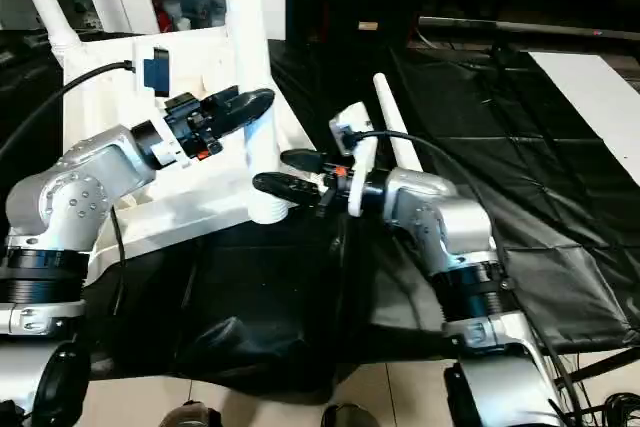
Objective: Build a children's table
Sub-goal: Insert table leg to table base
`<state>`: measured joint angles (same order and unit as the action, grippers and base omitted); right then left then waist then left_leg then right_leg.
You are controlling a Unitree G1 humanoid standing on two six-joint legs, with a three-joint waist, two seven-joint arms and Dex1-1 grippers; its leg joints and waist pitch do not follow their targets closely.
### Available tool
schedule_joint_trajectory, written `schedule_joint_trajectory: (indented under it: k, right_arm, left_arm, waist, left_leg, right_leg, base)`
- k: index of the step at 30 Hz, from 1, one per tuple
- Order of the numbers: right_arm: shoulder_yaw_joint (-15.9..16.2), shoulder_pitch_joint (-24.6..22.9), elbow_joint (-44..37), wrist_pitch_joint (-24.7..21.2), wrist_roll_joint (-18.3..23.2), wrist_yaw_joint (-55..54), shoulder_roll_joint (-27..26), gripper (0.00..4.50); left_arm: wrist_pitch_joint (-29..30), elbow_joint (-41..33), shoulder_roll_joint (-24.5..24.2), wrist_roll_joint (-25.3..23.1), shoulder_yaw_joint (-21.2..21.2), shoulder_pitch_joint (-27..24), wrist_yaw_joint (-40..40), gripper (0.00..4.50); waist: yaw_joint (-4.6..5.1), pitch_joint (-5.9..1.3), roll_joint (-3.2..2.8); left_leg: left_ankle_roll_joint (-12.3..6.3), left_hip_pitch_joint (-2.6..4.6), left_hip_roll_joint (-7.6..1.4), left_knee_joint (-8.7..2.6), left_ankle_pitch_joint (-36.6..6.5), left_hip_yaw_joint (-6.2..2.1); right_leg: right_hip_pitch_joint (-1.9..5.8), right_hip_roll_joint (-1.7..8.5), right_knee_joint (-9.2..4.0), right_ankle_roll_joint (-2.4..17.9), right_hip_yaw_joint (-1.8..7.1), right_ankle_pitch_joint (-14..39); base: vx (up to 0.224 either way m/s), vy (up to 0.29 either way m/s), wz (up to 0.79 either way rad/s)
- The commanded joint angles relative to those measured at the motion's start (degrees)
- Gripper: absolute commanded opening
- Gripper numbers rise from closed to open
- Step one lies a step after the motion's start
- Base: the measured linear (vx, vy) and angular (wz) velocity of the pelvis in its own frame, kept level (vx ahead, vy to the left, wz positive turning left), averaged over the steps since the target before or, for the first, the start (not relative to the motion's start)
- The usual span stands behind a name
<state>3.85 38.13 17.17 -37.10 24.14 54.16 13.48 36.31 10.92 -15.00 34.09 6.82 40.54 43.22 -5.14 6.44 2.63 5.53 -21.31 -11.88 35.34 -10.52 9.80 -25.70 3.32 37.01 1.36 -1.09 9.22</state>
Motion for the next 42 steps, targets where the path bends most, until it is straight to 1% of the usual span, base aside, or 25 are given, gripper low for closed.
schedule_joint_trajectory:
  k: [1, 3, 4, 5, 10, 11, 19, 20, 26, 28, 30, 33, 34, 37, 39, 42]
  right_arm:
    - [0.2, 1.7, 1.3, -0.6, -0.6, -1.5, -0.2, 3.90]
    - [0.5, 2.2, 1.8, 0.0, -1.4, -2.5, -0.5, 3.90]
    - [0.5, 2.3, 2.0, 0.2, -1.7, -3.1, -0.8, 3.90]
    - [0.4, 2.5, 2.1, 0.5, -1.9, -4.0, -1.2, 3.90]
    - [0.9, 2.4, 1.7, 3.1, -3.7, -7.1, -3.0, 3.90]
    - [0.6, 2.4, 1.8, 2.4, -3.1, -7.4, -3.5, 3.90]
    - [1.0, 3.2, 2.1, 1.5, -2.5, -5.7, -3.5, 3.90]
    - [1.0, 3.4, 2.4, 1.6, -2.5, -5.5, -3.4, 3.90]
    - [1.7, 4.1, 3.1, 1.4, -2.6, -4.4, -2.8, 3.90]
    - [1.9, 4.3, 3.3, 1.3, -2.7, -3.8, -2.7, 3.90]
    - [2.1, 4.3, 3.4, 1.3, -2.7, -3.5, -2.5, 3.63]
    - [2.7, 4.2, 3.4, 1.1, -2.9, -2.8, -2.3, 3.50]
    - [2.7, 4.2, 3.4, 1.1, -2.9, -2.8, -2.3, 3.24]
    - [3.0, 4.2, 3.9, 1.4, -3.1, -2.3, -2.3, 3.11]
    - [3.1, 4.3, 4.1, 1.5, -3.2, -2.0, -2.3, 2.81]
    - [3.2, 4.3, 4.3, 1.7, -3.1, -1.7, -2.2, 2.68]
  left_arm:
    - [0.5, -1.9, 0.3, 0.6, -0.2, 0.4, -0.6, 1.85]
    - [0.5, -2.0, 0.4, 0.4, -0.1, 0.4, -0.9, 1.85]
    - [0.4, -2.1, 0.5, 0.2, -0.2, 0.4, -1.0, 1.85]
    - [0.0, -2.2, 0.5, -0.2, -0.4, 0.3, -1.3, 1.85]
    - [-1.2, -3.3, 0.4, -1.7, -1.6, -0.3, -1.8, 1.85]
    - [-1.3, -3.6, 0.4, -1.8, -2.0, -0.5, -1.5, 1.85]
    - [-2.1, -4.4, -0.5, -2.6, -4.0, -0.8, 0.4, 1.85]
    - [-2.2, -4.6, -0.7, -2.8, -4.5, -0.9, 1.1, 1.85]
    - [-2.6, -4.7, -1.2, -3.3, -5.6, -1.0, 2.0, 1.85]
    - [-2.6, -4.8, -1.2, -3.3, -5.6, -1.0, 2.2, 1.85]
    - [-2.6, -4.9, -1.3, -3.2, -5.7, -1.0, 2.3, 1.85]
    - [-2.5, -5.1, -1.4, -3.2, -5.8, -1.1, 2.7, 1.85]
    - [-2.5, -5.1, -1.4, -3.2, -5.8, -1.1, 2.7, 1.85]
    - [-2.5, -5.3, -1.6, -3.1, -6.1, -1.2, 3.3, 1.85]
    - [-2.4, -5.5, -1.7, -3.1, -6.3, -1.3, 3.7, 1.85]
    - [-2.1, -5.7, -1.8, -2.9, -6.6, -1.5, 4.3, 1.85]
  waist:
    - [-0.21, -5.98, -0.35]
    - [-0.19, -5.94, -0.35]
    - [-0.15, -5.93, -0.20]
    - [-0.18, -5.95, -0.30]
    - [-0.11, -5.92, -0.36]
    - [-0.05, -5.88, -0.39]
    - [-0.09, -5.86, -0.49]
    - [-0.10, -5.88, -0.37]
    - [-0.09, -5.88, -0.32]
    - [-0.10, -5.95, -0.26]
    - [-0.09, -5.93, -0.29]
    - [-0.10, -6.02, -0.24]
    - [-0.09, -6.01, -0.24]
    - [-0.11, -6.04, -0.24]
    - [-0.11, -6.01, -0.32]
    - [-0.11, -6.12, -0.36]
  left_leg:
    - [-0.71, 0.13, 0.10, -3.54, -5.4, 0.34]
    - [-0.39, 0.09, 0.14, -3.55, -5.4, 0.37]
    - [-0.37, 0.09, 0.14, -3.54, -5.4, 0.39]
    - [-0.26, 0.11, 0.11, -3.57, -5.2, 0.35]
    - [-0.04, 0.14, 0.04, -3.61, -5.2, 0.38]
    - [-0.09, 0.14, 0.05, -3.65, -5.3, 0.37]
    - [0.13, 0.14, 0.06, -3.73, -5.8, 0.32]
    - [0.04, 0.15, 0.04, -3.72, -5.6, 0.33]
    - [-0.06, 0.06, 0.08, -3.67, -5.4, 0.37]
    - [-0.06, 0.13, 0.09, -3.62, -5.3, 0.41]
    - [-0.09, 0.08, 0.08, -3.63, -5.3, 0.40]
    - [-0.33, 0.08, 0.07, -3.59, -4.8, 0.40]
    - [-0.33, 0.07, 0.08, -3.60, -4.8, 0.40]
    - [-0.24, 0.04, 0.08, -3.58, -4.9, 0.39]
    - [-0.13, 0.07, 0.03, -3.61, -5.1, 0.38]
    - [-0.07, 0.08, 0.03, -3.59, -4.8, 0.37]
  right_leg:
    - [4.88, 2.78, -3.99, 11.8, 1.53, 8.0]
    - [4.84, 2.77, -4.05, 11.6, 1.52, 8.3]
    - [4.85, 2.77, -4.06, 11.5, 1.54, 8.4]
    - [4.82, 2.81, -3.98, 11.4, 1.53, 8.3]
    - [4.70, 2.80, -3.91, 11.2, 1.55, 7.8]
    - [4.73, 2.78, -3.95, 11.2, 1.58, 7.7]
    - [4.76, 2.78, -3.98, 10.7, 1.56, 8.3]
    - [4.75, 2.81, -3.96, 10.8, 1.58, 8.1]
    - [4.83, 2.83, -3.93, 10.8, 1.63, 8.0]
    - [4.82, 2.85, -3.95, 10.9, 1.64, 8.1]
    - [4.82, 2.79, -3.90, 11.0, 1.62, 7.8]
    - [4.84, 2.81, -3.83, 11.2, 1.59, 7.1]
    - [4.85, 2.80, -3.81, 11.2, 1.59, 7.1]
    - [4.90, 2.84, -3.81, 11.2, 1.59, 7.3]
    - [4.82, 2.87, -3.86, 11.1, 1.60, 7.8]
    - [4.87, 2.84, -3.76, 11.3, 1.58, 7.1]
  base:
    - [0.000, 0.000, 0.00]
    - [0.000, 0.000, 0.00]
    - [0.000, 0.000, 0.00]
    - [0.000, 0.000, 0.00]
    - [0.000, 0.000, 0.00]
    - [0.000, 0.000, 0.00]
    - [0.000, 0.000, 0.00]
    - [0.000, 0.000, 0.00]
    - [0.000, 0.000, 0.00]
    - [0.000, 0.000, 0.00]
    - [0.000, 0.000, 0.00]
    - [0.000, 0.000, 0.00]
    - [0.000, 0.000, 0.00]
    - [0.000, 0.000, 0.00]
    - [0.000, 0.000, 0.00]
    - [0.000, 0.000, 0.00]
